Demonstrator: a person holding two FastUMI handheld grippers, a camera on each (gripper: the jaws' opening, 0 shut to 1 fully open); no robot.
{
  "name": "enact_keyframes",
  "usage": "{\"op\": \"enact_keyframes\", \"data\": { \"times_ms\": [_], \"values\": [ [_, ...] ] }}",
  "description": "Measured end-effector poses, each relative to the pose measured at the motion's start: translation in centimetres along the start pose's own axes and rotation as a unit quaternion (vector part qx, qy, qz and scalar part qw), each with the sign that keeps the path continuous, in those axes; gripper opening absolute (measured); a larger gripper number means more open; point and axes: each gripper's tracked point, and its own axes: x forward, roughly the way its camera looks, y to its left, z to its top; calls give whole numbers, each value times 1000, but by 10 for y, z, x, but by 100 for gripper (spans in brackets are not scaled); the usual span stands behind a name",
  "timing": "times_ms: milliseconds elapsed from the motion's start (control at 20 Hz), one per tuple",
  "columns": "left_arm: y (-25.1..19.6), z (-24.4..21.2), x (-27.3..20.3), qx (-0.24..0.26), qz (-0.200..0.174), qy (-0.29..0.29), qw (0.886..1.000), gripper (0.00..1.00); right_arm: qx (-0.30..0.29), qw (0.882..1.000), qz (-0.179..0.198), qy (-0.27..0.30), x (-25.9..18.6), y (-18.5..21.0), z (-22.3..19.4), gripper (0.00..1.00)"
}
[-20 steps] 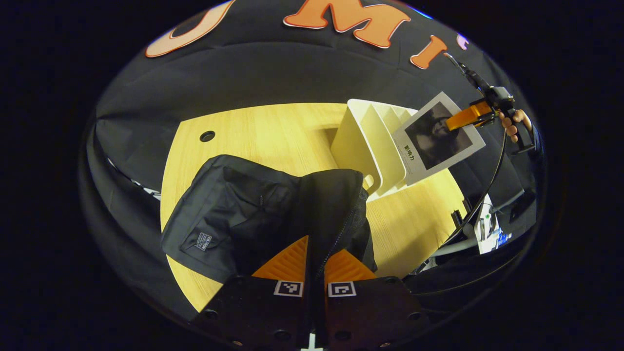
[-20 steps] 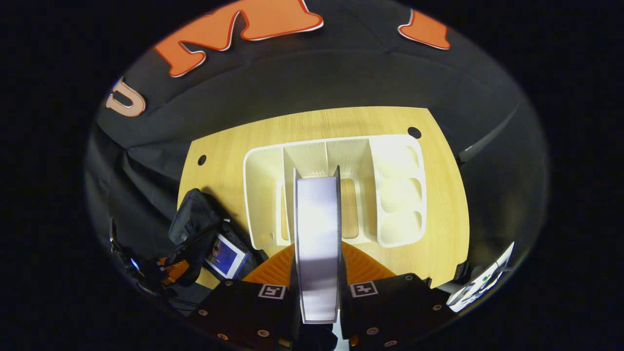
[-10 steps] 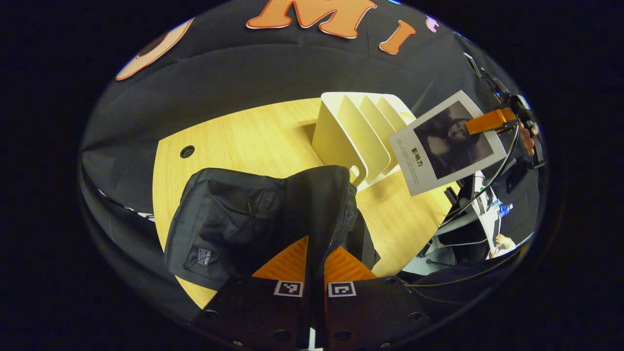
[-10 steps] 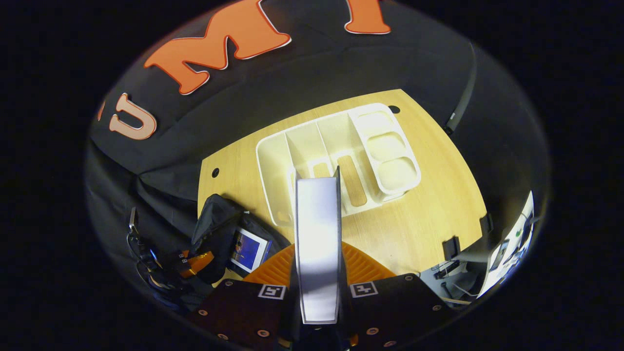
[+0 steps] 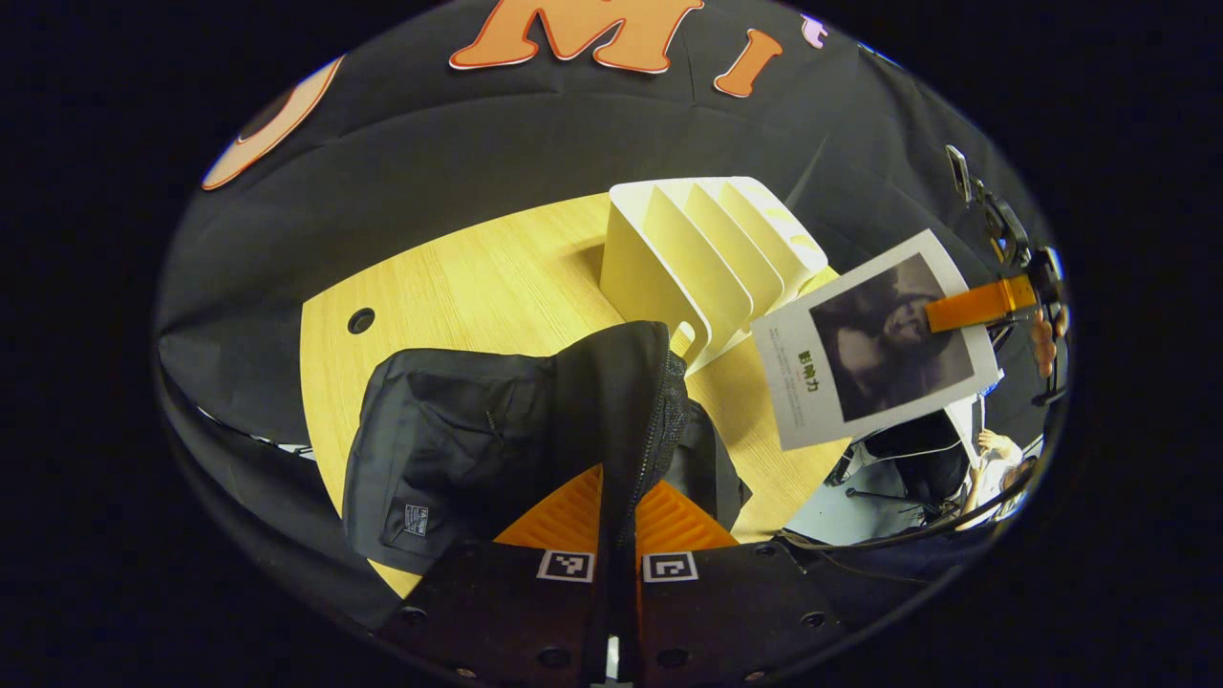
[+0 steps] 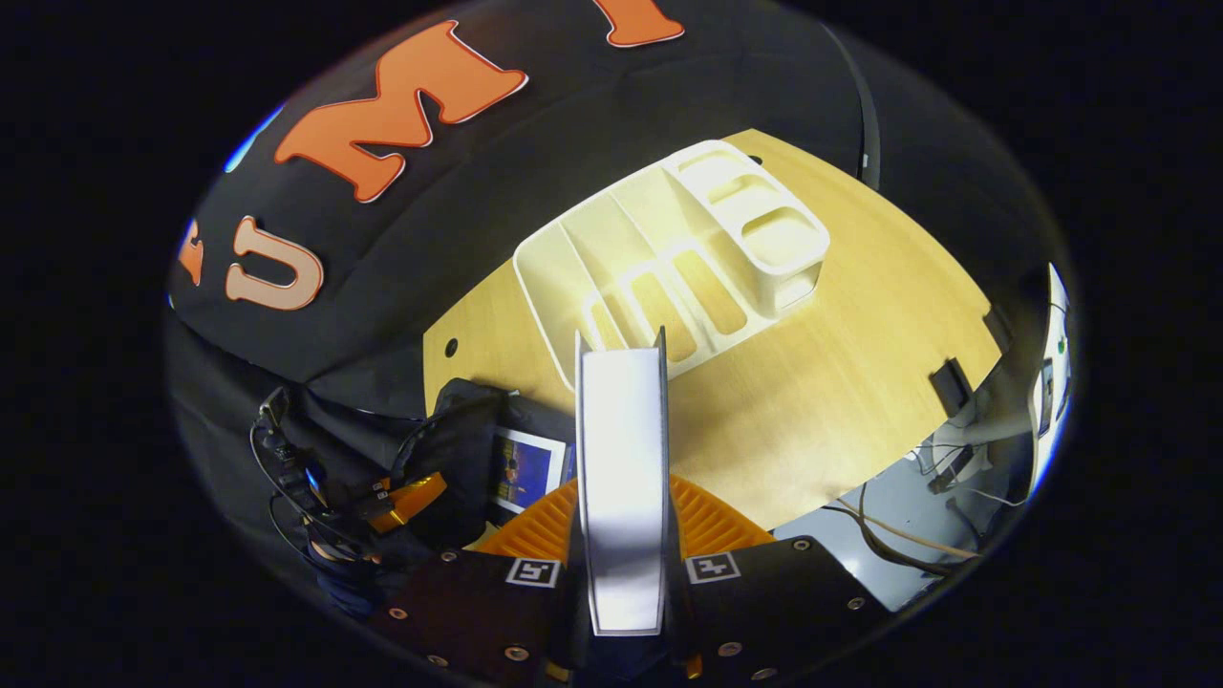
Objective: Open the schoolbag, grab two books from the bookshelf and put them into the schoolbag.
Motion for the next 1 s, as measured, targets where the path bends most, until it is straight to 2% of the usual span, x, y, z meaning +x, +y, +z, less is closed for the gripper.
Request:
{"op": "enact_keyframes", "data": {
  "times_ms": [400, 600, 1000],
  "values": [
    [2, 3, -22, 2, 20, -17, 1000, 5, 30, 996, 78, 15, 51, 35, -35, 33],
    [0, 6, -26, -1, 23, -23, 999, 5, 38, 991, 130, 21, 61, 61, -50, 33],
    [-10, 9, -28, 1, 22, -36, 999, 5, 38, 979, 199, 33, 130, 120, -74, 33]
  ]
}}
